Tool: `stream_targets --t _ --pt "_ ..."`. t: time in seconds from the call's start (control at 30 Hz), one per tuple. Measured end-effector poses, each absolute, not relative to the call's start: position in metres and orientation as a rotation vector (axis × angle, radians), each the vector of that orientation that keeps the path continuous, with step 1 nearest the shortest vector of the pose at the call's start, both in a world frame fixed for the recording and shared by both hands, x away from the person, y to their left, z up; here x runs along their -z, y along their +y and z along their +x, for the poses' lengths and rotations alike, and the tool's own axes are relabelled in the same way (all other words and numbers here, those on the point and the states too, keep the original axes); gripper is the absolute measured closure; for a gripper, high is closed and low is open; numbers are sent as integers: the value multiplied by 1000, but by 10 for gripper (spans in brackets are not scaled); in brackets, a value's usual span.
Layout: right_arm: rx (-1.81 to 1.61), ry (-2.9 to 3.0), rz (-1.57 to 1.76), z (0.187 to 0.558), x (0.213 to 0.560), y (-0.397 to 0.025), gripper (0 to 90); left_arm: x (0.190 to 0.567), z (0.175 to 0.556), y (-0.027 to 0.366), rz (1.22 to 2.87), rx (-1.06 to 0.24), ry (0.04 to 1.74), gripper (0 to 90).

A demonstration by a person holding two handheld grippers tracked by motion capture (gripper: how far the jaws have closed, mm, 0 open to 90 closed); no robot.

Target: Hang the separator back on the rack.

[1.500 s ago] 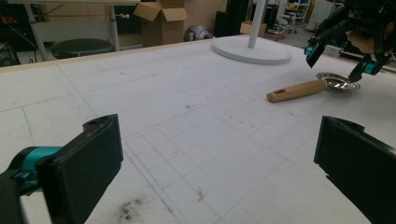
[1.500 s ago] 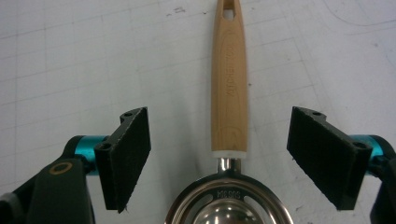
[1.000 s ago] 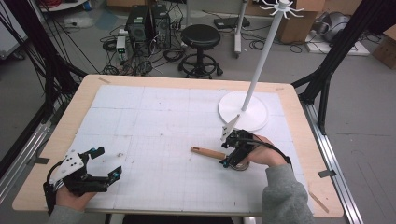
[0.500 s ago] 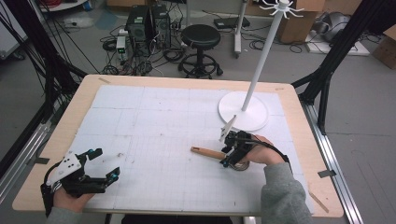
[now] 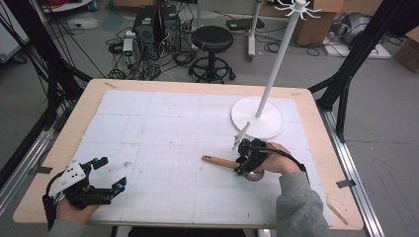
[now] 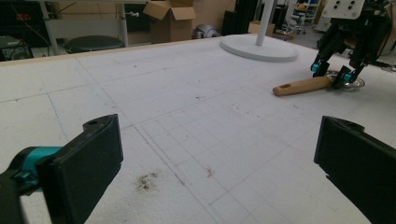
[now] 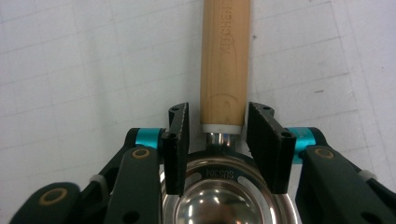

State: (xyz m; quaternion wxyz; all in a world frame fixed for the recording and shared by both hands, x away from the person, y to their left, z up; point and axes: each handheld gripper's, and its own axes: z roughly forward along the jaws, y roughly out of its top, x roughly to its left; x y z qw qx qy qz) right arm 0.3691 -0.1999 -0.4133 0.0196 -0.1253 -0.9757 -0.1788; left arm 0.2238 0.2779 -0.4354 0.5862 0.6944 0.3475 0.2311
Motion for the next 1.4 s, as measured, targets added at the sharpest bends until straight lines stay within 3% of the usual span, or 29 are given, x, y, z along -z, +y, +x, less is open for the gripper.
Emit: stream_targets --t 0.33,0.77,1.4 --pt "374 -3095 -381 365 410 -184 631 436 224 278 1621 -538 812 17" --pt "369 -3097 -403 368 410 -184 688 435 223 279 1620 -542 812 17" --pt "407 -3149 -400 365 405 -186 697 436 223 280 1615 -541 813 17"
